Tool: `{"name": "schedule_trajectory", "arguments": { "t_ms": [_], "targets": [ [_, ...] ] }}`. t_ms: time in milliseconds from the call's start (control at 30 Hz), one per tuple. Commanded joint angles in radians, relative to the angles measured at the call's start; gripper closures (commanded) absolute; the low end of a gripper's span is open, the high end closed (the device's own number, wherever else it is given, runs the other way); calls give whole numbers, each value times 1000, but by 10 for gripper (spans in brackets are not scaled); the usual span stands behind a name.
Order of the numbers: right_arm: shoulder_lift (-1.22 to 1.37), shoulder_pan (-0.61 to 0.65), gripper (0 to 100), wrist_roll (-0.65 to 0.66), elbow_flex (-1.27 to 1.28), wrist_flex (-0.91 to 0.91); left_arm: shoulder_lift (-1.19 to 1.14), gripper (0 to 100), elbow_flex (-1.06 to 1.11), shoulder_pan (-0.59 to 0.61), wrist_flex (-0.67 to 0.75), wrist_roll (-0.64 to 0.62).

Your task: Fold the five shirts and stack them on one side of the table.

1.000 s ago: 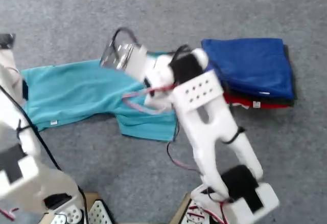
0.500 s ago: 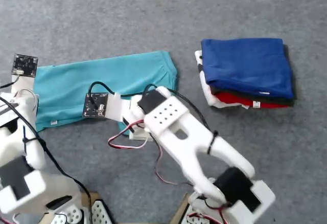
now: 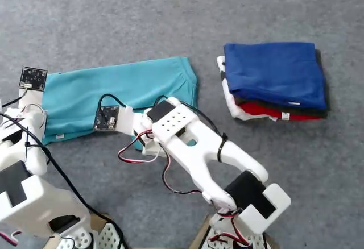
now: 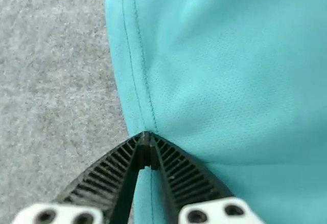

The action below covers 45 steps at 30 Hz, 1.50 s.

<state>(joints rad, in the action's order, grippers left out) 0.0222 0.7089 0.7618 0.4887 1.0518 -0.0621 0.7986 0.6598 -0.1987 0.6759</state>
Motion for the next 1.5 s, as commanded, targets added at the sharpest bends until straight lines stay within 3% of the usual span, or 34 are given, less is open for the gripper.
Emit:
{"name": "schedule_trajectory", "arguments": {
  "t_ms": [0, 200, 600, 767, 1033, 1200, 1367, 1467],
  "targets": [
    [8, -34, 906, 5, -2, -52, 3, 970, -28, 2, 11, 9],
    [97, -63, 853, 2, -67, -57, 3, 970, -27, 4, 11, 9],
    [209, -72, 857, 6, -177, -9, 3, 970, -28, 4, 11, 9],
    [208, -89, 983, 6, -183, -11, 3, 970, -28, 4, 11, 9],
    [206, -155, 985, 6, -274, 11, 3, 970, -28, 4, 11, 9],
    [211, -149, 984, 6, -392, 163, 3, 970, -28, 4, 11, 9],
    [214, -126, 974, 8, -398, 203, 3, 970, -28, 4, 11, 9],
    [216, -87, 901, 8, -344, 198, 3, 970, -28, 4, 11, 9]
  ]
}}
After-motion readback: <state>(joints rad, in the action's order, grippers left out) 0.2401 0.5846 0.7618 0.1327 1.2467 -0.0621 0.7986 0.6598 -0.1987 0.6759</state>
